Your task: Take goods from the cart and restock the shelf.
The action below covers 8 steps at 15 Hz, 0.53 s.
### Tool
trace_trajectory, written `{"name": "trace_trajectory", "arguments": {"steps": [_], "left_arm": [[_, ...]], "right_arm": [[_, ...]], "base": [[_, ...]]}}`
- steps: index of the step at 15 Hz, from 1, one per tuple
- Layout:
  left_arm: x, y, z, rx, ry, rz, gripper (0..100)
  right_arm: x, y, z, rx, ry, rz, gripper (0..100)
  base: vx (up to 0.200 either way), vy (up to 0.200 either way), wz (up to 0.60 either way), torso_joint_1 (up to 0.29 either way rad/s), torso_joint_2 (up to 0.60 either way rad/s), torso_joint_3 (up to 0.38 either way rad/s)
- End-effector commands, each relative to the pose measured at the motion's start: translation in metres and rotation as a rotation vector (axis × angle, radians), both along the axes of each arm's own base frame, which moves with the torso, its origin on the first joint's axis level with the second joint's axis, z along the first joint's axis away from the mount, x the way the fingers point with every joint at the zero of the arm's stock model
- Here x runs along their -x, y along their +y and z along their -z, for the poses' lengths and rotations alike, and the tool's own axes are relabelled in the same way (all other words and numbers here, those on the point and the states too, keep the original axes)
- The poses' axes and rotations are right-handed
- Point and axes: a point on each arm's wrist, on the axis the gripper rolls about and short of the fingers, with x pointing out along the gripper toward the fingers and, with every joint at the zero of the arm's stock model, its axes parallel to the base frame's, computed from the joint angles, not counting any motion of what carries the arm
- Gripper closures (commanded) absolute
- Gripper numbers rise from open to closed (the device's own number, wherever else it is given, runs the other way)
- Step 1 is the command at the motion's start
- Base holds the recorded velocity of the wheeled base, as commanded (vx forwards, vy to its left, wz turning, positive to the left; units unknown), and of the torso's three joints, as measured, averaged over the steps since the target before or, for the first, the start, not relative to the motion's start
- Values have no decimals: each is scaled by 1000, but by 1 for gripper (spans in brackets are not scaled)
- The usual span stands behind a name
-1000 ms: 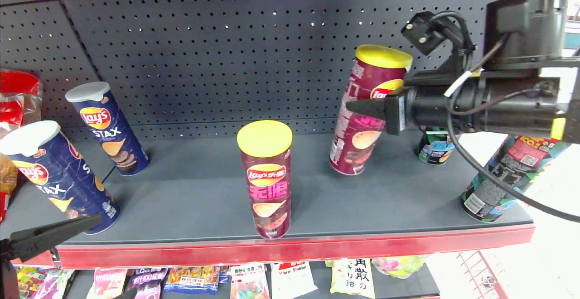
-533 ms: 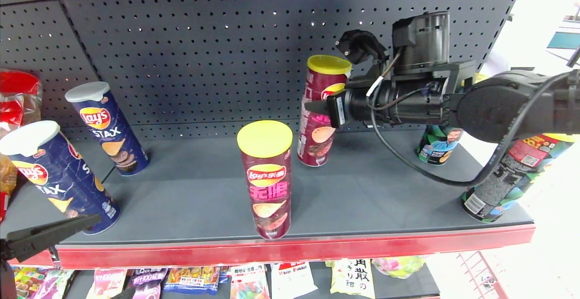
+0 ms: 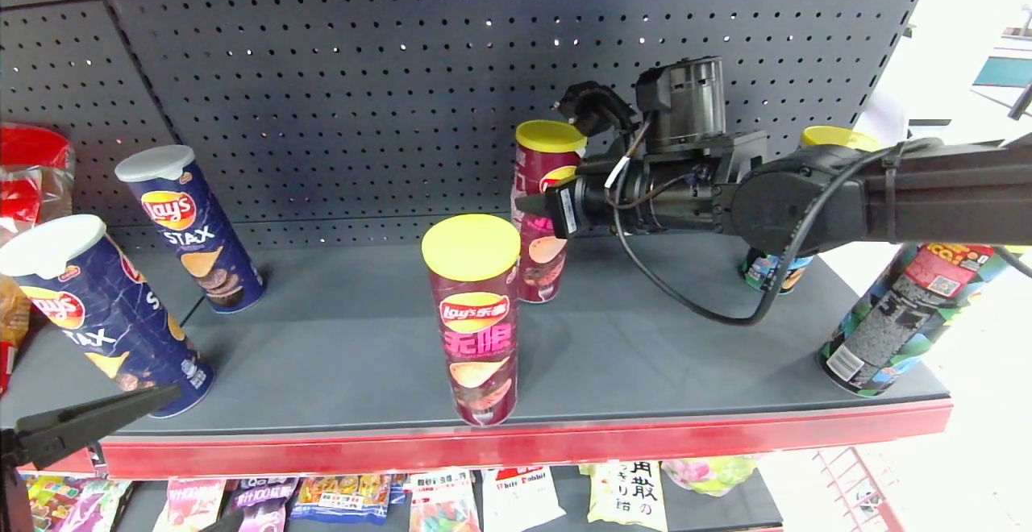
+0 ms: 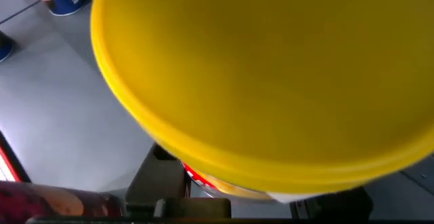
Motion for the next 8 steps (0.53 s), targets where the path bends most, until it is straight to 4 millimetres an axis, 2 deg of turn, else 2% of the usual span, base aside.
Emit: {"name": "trace_trajectory", "arguments": {"steps": [1, 4, 8], "left_arm": [[-1, 0, 1, -2, 7, 0, 0], [-1, 0, 2, 8, 17, -5, 0], [0, 0, 3, 12, 25, -7, 0]], "right_arm": [[-2, 8, 1, -4, -4, -14, 100], [-10, 15, 11, 3, 3, -11, 100], [-18, 19, 13, -2, -5, -8, 100]], "base": [[0, 0, 0, 0, 0, 0], [0, 0, 0, 0, 0, 0], [0, 0, 0, 0, 0, 0]]}}
